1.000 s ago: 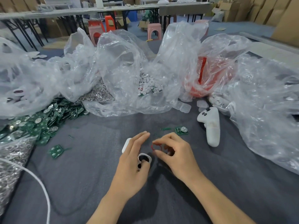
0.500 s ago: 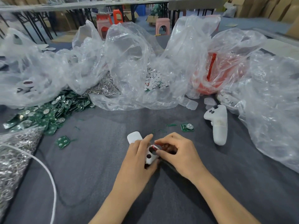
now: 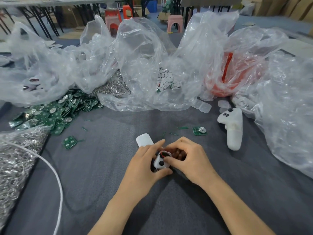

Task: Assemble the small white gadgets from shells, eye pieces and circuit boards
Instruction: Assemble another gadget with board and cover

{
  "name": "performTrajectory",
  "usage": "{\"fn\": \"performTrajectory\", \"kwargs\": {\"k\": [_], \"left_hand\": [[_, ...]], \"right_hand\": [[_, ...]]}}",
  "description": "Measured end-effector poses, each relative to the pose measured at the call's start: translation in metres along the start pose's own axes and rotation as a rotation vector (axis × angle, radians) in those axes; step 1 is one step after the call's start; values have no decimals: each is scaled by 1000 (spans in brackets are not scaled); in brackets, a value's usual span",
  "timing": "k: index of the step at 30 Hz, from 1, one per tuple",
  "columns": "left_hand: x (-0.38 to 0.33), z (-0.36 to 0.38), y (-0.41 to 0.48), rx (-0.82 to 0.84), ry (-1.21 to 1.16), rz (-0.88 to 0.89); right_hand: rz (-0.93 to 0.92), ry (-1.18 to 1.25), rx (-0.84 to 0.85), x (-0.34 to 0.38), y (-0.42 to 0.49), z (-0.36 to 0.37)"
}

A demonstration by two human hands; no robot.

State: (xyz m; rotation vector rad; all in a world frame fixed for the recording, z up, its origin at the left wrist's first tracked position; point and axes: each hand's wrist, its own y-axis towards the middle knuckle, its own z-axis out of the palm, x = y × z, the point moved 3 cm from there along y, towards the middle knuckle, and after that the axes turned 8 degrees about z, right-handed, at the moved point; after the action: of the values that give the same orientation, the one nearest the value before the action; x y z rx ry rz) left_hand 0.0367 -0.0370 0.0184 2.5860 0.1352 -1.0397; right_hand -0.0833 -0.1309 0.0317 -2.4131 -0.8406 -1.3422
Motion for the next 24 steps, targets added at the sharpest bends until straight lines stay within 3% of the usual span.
{"fn": "performTrajectory", "kwargs": {"k": [24], "left_hand": [[7,4,-2,-42,-29,-40]], "right_hand": [[6,-30,11,5,-1,5]]}}
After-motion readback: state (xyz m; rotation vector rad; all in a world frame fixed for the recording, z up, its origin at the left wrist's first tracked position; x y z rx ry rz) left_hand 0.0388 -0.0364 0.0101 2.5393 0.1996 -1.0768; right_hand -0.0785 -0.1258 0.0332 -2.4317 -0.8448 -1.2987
